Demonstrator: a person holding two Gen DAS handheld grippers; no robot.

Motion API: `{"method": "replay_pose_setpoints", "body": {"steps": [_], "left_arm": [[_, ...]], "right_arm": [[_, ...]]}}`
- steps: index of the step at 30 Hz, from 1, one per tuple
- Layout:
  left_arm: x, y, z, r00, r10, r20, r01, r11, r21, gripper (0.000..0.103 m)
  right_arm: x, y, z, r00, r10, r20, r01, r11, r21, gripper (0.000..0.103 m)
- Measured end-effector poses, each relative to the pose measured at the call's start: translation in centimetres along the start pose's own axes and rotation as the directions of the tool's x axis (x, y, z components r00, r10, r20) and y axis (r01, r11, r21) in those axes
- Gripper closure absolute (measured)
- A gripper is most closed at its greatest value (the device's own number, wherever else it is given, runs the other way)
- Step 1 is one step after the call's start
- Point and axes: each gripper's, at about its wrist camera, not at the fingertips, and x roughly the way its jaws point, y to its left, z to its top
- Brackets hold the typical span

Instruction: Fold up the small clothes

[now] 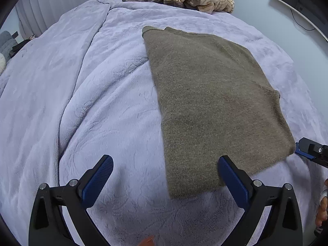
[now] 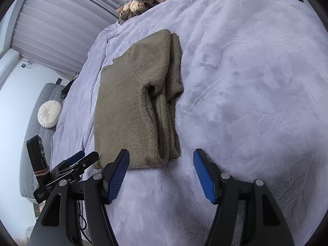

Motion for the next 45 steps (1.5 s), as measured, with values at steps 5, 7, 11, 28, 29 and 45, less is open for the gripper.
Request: {"method": "replay_pose_setpoints", "body": {"steps": [5, 7, 11, 28, 29, 45], "left_arm": [[0.3, -0.2, 0.2, 1.000, 0.006, -0.001, -0.005, 1.000, 0.017, 0.000], [0.5, -0.2, 0.3, 1.000, 0.007, -0.001, -0.007, 1.000, 0.017, 0.000], [0.9, -0.1, 0.5, 1.000, 0.011, -0.008, -0.010, 1.000, 0.017, 0.000], [3.3, 4.4, 6.9, 0.979, -0.206, -0.003, 0.202, 0.964, -0.172, 0.000], [3.8, 4.4, 7.5, 0.973, -0.232, 0.000, 0.228, 0.956, -0.185, 0.000], [10.6, 1.2, 10.8, 0.898, -0.437, -0.051, 0.422, 0.888, -0.183, 0.000]], "right_arm": [[0.2, 0.0, 0.2, 1.000, 0.001, -0.001, -0.001, 1.000, -0.001, 0.027], [0.4, 0.1, 0.4, 1.000, 0.003, -0.001, -0.004, 1.000, -0.002, 0.026], [0.7, 0.1, 1.0, 1.000, 0.001, -0.003, -0.001, 1.000, -0.002, 0.026], [2.8, -2.3, 8.5, 0.994, 0.102, 0.039, -0.106, 0.988, 0.113, 0.024], [3.2, -2.6, 9.0, 0.994, 0.108, 0.031, -0.111, 0.986, 0.122, 0.024], [11.7, 0.5, 13.3, 0.969, 0.202, -0.144, -0.202, 0.979, 0.015, 0.018]]}}
